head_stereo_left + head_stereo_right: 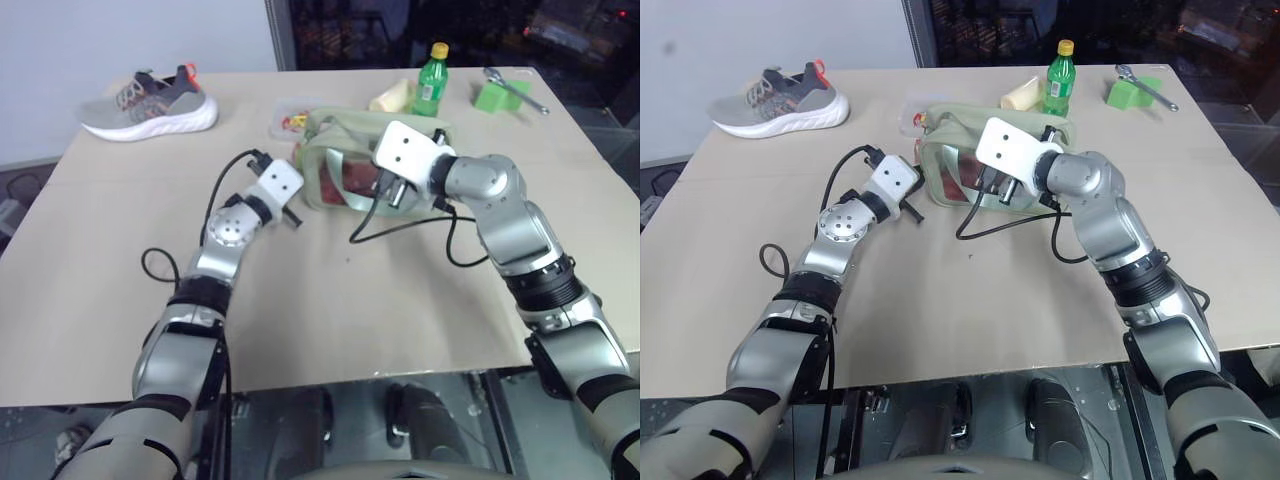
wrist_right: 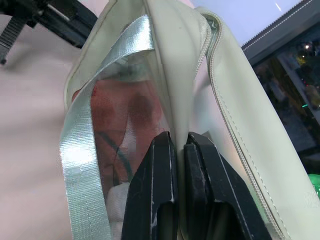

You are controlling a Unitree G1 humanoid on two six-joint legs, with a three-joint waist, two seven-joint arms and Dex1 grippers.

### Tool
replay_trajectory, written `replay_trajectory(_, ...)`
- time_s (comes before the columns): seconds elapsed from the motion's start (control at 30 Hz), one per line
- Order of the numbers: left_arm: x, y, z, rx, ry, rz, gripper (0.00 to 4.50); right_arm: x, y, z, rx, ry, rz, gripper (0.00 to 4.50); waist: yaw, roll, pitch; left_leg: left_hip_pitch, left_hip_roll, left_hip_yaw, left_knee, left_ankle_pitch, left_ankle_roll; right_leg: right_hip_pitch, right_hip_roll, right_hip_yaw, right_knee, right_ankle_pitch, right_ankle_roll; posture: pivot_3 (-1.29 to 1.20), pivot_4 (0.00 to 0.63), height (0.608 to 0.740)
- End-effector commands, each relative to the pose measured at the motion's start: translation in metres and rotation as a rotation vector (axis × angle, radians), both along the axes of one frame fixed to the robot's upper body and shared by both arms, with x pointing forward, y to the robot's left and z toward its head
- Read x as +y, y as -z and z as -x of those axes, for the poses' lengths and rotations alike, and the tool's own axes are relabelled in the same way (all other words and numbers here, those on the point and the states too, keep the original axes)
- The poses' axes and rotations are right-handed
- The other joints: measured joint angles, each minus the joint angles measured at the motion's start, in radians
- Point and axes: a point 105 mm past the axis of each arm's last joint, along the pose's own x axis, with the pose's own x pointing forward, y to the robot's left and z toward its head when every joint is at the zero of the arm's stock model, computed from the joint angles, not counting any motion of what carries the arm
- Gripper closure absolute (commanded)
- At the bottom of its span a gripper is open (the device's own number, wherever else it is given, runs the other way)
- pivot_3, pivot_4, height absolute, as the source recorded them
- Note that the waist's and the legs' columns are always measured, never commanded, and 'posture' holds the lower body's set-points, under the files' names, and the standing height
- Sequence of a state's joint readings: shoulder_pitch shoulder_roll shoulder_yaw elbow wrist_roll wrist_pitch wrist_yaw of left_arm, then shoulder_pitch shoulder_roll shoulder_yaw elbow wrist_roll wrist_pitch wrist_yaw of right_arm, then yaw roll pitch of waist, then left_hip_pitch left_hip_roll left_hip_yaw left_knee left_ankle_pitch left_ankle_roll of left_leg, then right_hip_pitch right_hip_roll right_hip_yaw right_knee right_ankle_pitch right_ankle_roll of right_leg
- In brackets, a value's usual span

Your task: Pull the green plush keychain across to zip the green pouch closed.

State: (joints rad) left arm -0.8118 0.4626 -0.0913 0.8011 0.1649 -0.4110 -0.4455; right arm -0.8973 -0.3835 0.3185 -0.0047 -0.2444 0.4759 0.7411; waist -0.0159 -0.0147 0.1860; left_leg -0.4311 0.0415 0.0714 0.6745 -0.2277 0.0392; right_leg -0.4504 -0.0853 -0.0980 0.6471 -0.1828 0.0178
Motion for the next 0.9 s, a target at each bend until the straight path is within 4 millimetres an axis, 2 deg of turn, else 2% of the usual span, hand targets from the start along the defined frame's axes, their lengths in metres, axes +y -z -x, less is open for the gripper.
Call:
replay_trajectory(0.03, 0.010, -0.041, 0.004, -0.186, -0.011, -0.098, 4.47, 0.006, -0.011, 0.007, -0.043, -0.032, -0.021, 4.40, 0.000, 0.000, 0.000, 0.000, 0.000, 0.000, 0.000, 0.000, 0.000, 0.000, 0.000, 0.000, 0.000, 0.000, 0.000, 0.00, 0.150, 0.740)
replay_trajectory(0.1, 0.019, -0.059, 0.005, -0.268, -0.035, -0.200, 4.47, 0.007, -0.011, 0.007, -0.042, -0.033, -0.024, 4.40, 0.001, 0.000, 0.000, 0.000, 0.000, 0.000, 0.000, 0.000, 0.000, 0.000, 0.000, 0.000, 0.000, 0.000, 0.000, 0.00, 0.150, 0.740)
replay_trajectory(0.23, 0.030, -0.103, 0.010, -0.465, -0.037, -0.509, 4.47, 0.009, -0.010, 0.006, -0.040, -0.036, -0.027, 4.40, 0.002, 0.000, 0.000, 0.000, 0.000, -0.001, 0.000, 0.000, 0.000, 0.000, 0.000, -0.001, 0.000, 0.000, 0.000, 0.00, 0.150, 0.740)
replay_trajectory(0.37, 0.011, -0.138, 0.016, -0.618, 0.056, -0.756, 4.47, 0.012, -0.009, 0.004, -0.041, -0.044, -0.027, 4.40, 0.006, 0.000, 0.000, -0.001, 0.000, 0.000, 0.000, 0.000, 0.000, 0.000, 0.000, -0.001, -0.001, -0.001, 0.001, 0.00, 0.150, 0.740)
replay_trajectory(0.53, -0.028, -0.160, 0.022, -0.741, 0.211, -0.889, 4.47, 0.014, -0.009, 0.003, -0.042, -0.051, -0.034, 4.40, 0.004, -0.001, 0.000, -0.001, 0.000, 0.001, 0.000, 0.000, 0.000, 0.000, 0.000, 0.000, -0.001, -0.001, 0.002, 0.00, 0.150, 0.740)
replay_trajectory(0.57, -0.034, -0.160, 0.021, -0.746, 0.231, -0.913, 3.82, 0.015, -0.009, 0.002, -0.043, -0.052, -0.035, 4.40, 0.004, -0.001, 0.000, -0.001, 0.000, 0.000, 0.000, 0.000, 0.000, -0.001, 0.000, -0.001, -0.001, -0.001, 0.002, 0.00, 0.150, 0.740)
replay_trajectory(0.67, -0.049, -0.163, 0.024, -0.784, 0.287, -0.931, 2.79, 0.016, -0.009, 0.003, -0.042, -0.053, -0.041, 4.40, 0.002, -0.001, 0.000, -0.001, 0.000, 0.001, -0.001, 0.000, 0.000, -0.001, 0.000, 0.000, -0.001, -0.002, 0.003, 0.00, 0.150, 0.740)
replay_trajectory(0.8, -0.050, -0.171, 0.027, -0.802, 0.291, -0.833, 2.79, 0.015, -0.008, 0.003, -0.041, -0.050, -0.046, 4.40, -0.004, -0.001, 0.000, 0.000, 0.000, 0.002, -0.001, 0.000, 0.000, -0.001, 0.000, 0.001, -0.001, -0.002, 0.003, 0.00, 0.150, 0.740)
replay_trajectory(0.9, -0.034, -0.178, 0.020, -0.683, 0.228, -0.586, 2.79, 0.015, -0.009, 0.005, -0.042, -0.050, -0.048, 4.40, -0.003, -0.001, 0.000, -0.001, 0.001, 0.002, -0.001, 0.000, 0.000, -0.003, 0.000, 0.001, 0.000, -0.002, 0.003, 0.00, 0.150, 0.740)
